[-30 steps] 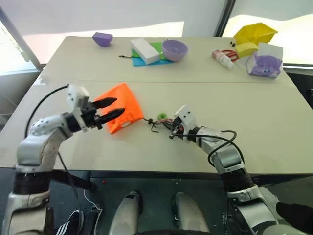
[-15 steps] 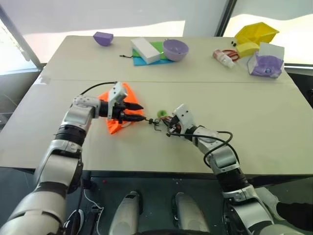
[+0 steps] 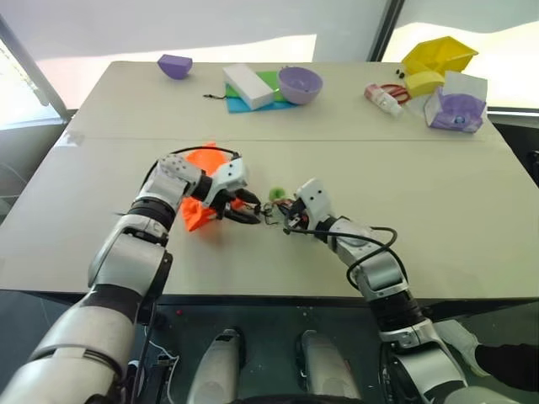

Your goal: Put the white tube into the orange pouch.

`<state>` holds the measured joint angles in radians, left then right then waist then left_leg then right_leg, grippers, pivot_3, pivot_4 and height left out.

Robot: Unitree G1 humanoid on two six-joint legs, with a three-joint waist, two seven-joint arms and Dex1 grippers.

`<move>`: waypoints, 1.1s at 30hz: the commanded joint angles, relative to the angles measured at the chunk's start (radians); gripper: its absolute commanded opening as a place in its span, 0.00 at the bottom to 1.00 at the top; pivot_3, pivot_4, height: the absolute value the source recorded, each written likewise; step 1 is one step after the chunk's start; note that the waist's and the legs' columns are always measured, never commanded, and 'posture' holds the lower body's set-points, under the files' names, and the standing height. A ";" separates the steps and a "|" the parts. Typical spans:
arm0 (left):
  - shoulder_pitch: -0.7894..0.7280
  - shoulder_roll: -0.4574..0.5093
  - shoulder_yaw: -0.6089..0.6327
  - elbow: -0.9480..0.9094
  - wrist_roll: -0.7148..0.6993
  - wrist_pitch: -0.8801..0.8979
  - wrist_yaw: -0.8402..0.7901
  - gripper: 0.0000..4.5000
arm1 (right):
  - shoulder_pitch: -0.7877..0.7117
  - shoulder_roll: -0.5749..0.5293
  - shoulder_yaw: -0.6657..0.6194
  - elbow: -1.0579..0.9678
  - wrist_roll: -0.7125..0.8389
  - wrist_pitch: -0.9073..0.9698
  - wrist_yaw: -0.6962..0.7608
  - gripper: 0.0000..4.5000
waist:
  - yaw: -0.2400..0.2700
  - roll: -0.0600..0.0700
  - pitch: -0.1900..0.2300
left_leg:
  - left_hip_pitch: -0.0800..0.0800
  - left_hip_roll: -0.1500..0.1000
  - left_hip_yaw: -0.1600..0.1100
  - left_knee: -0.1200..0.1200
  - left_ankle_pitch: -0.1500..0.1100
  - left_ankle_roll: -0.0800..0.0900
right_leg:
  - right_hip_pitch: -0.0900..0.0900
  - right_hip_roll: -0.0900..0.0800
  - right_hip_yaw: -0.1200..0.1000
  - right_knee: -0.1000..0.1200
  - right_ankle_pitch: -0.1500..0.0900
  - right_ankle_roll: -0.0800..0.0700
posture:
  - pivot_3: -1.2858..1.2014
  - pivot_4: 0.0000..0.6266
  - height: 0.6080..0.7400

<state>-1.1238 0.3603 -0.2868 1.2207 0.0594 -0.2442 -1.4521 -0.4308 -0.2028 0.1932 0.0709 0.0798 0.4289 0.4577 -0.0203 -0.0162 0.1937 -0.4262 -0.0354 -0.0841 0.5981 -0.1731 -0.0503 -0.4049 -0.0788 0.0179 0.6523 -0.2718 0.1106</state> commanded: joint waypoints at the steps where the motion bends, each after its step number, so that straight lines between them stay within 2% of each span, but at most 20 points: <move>1: -0.031 -0.007 0.015 0.010 0.027 -0.021 0.022 0.62 | 0.001 0.009 0.000 -0.050 -0.004 -0.015 -0.007 0.00 | 0.000 0.000 0.000 | 0.000 0.000 0.000 0.000 0.000 0.000 | 0.000 0.000 0.000 0.000 0.000 0.000 | 0.52 0.24 1.00; 12: -0.033 -0.002 0.022 0.030 0.079 -0.070 0.062 0.62 | 0.003 0.013 0.002 -0.054 -0.002 -0.010 -0.007 0.00 | -0.001 0.000 0.000 | 0.000 0.000 0.000 0.001 0.000 0.000 | 0.000 0.000 0.000 0.001 0.000 0.000 | 0.52 0.24 1.00; 15: -0.024 -0.003 0.019 0.029 0.090 -0.093 0.080 0.44 | 0.002 0.015 0.002 -0.059 -0.001 -0.006 -0.007 0.00 | -0.001 0.000 0.000 | 0.000 0.000 0.000 0.001 0.000 0.000 | 0.000 0.000 0.000 0.002 0.000 0.000 | 0.52 0.24 1.00; 26: -0.022 0.000 0.015 0.033 0.110 -0.108 0.060 0.44 | 0.000 0.013 0.002 -0.080 0.002 0.008 -0.005 0.00 | -0.002 0.000 0.000 | 0.000 0.000 0.000 0.001 0.000 0.000 | 0.000 0.000 0.000 0.002 0.000 0.000 | 0.52 0.24 1.00; 28: -0.019 -0.002 0.017 0.032 0.111 -0.111 0.063 0.31 | 0.001 0.013 0.003 -0.082 0.002 0.009 -0.005 0.00 | -0.002 0.000 0.000 | 0.000 0.000 0.000 0.001 0.000 0.000 | 0.000 0.000 0.000 0.002 0.000 0.000 | 0.52 0.24 1.00; 30: -0.016 -0.001 0.013 0.031 0.120 -0.128 0.081 0.13 | 0.001 0.014 0.003 -0.083 0.003 0.009 -0.004 0.00 | -0.001 0.000 0.000 | 0.000 0.000 0.000 0.001 0.000 0.000 | 0.000 0.000 0.000 0.003 0.000 0.000 | 0.52 0.24 1.00; 33: -0.014 -0.002 0.017 0.034 0.120 -0.127 0.080 0.13 | -0.002 0.013 0.003 -0.084 0.003 0.012 -0.004 0.00 | -0.001 0.000 0.000 | 0.000 0.000 0.000 0.003 0.000 0.000 | 0.000 0.000 0.000 0.004 0.000 0.000 | 0.52 0.24 1.00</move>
<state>-1.1348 0.3485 -0.2781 1.2534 0.1659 -0.3627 -1.3753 -0.4275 -0.1951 0.1985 0.0403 0.0808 0.4457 0.4554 -0.0216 -0.0162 0.1936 -0.4257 -0.0354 -0.0843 0.6013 -0.1730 -0.0501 -0.4049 -0.0785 0.0179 0.6566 -0.2719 0.1109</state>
